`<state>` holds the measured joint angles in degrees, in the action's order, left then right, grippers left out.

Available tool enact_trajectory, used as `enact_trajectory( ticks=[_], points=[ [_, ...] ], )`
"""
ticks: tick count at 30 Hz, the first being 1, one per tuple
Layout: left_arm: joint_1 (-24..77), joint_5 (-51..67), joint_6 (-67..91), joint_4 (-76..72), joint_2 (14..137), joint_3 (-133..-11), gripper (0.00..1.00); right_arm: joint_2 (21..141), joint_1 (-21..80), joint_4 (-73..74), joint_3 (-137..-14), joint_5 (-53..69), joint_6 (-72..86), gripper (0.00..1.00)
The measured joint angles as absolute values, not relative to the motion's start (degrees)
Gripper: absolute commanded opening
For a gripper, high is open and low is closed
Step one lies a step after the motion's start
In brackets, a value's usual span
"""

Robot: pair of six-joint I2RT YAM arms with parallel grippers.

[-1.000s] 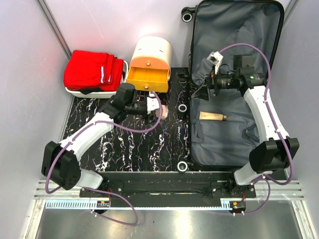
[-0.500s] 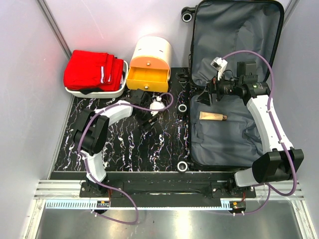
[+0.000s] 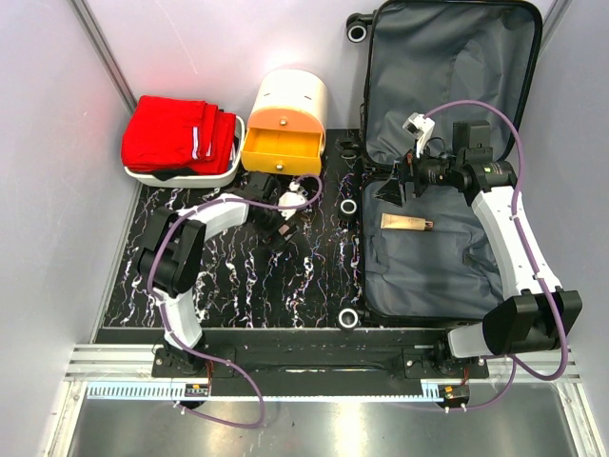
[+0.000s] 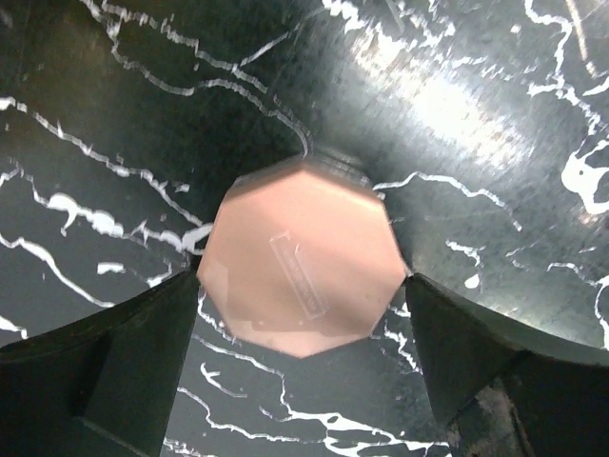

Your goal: Open, take out, and arrange the luggage

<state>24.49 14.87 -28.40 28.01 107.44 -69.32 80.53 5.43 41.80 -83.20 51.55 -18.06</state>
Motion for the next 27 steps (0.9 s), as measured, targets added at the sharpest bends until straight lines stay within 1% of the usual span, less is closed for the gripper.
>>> enact_trajectory(
  ticks=[1, 5, 7, 9, 11, 15, 18, 25, 27],
  points=[
    [24.05, 14.96, -28.42, 27.7, 106.89, -68.6, 0.95, 80.53, 5.43, 41.8, -83.18, 51.55, -18.17, 1.0],
    [22.31, 15.35, -28.67, 26.68, 105.51, -66.87, 0.88, 80.53, 5.43, 41.8, -83.18, 51.62, -18.24, 1.0],
    [21.69, 15.9, -28.82, 25.8, 105.03, -66.35, 0.89, 80.53, 5.43, 41.8, -83.18, 51.64, -18.28, 1.0],
    [21.21, 16.51, -28.93, 24.73, 104.53, -65.82, 0.92, 80.53, 5.43, 41.8, -83.18, 51.66, -18.35, 1.0],
    [21.04, 17.52, -29.08, 23.07, 103.88, -65.01, 0.93, 80.55, 5.43, 41.8, -83.18, 51.68, -18.39, 1.0],
    [21.17, 19.35, -29.61, 21.45, 103.2, -64.34, 0.93, 80.55, 5.43, 41.8, -83.18, 51.68, -18.41, 1.0],
    [21.43, 20.1, -29.98, 20.97, 103.2, -64.31, 0.92, 80.62, 5.43, 41.8, -83.18, 51.7, -18.39, 1.0],
    [21.43, 20.64, -30.2, 20.36, 103.2, -63.86, 0.75, 80.82, 5.43, 41.8, -83.18, 51.88, -18.39, 1.0],
    [21.43, 20.78, -30.22, 20.25, 103.2, -63.86, 0.67, 80.9, 5.43, 41.8, -83.18, 51.94, -18.39, 1.0]
  ],
)
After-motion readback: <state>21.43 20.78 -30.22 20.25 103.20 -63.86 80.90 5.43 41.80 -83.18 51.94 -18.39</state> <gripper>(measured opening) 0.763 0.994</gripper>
